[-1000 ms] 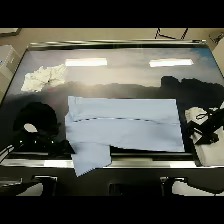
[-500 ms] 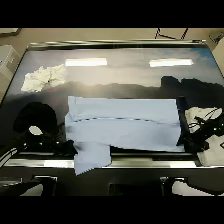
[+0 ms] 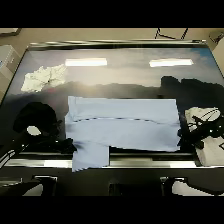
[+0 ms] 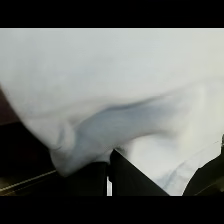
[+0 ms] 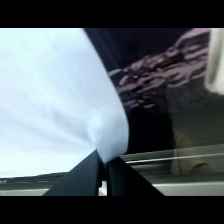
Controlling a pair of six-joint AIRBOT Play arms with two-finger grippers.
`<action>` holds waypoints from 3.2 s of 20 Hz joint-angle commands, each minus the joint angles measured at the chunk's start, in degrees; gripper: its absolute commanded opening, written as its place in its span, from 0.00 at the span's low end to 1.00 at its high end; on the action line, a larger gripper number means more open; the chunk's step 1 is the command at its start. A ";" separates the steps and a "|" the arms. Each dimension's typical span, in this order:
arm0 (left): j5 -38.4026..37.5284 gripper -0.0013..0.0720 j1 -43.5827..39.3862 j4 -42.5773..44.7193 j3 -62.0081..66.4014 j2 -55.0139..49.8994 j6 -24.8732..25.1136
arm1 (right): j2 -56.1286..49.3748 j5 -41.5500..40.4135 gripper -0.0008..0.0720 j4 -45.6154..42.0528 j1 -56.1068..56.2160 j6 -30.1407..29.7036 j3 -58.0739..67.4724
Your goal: Fold the clothes and pants, and hang the long-sleeved shirts on hangers.
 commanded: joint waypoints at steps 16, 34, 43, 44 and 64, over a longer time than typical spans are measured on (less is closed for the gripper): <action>-0.57 0.04 2.40 4.94 46.93 -18.93 -8.44 | -15.41 -5.90 0.08 8.72 8.98 10.08 35.95; -11.78 0.57 1.01 4.31 62.23 -30.18 -11.61 | -27.82 7.04 0.98 14.73 -0.79 5.79 44.46; -10.27 0.57 -7.15 4.28 62.23 -25.16 -11.65 | -34.62 4.66 0.90 25.16 0.28 6.80 44.46; -9.42 0.57 -8.31 4.28 62.23 -25.18 -11.65 | -34.86 4.83 0.78 25.09 1.18 6.47 44.46; 38.29 0.04 -44.72 -42.25 62.25 -48.35 -21.57 | 9.60 10.71 0.08 32.13 19.85 7.15 44.70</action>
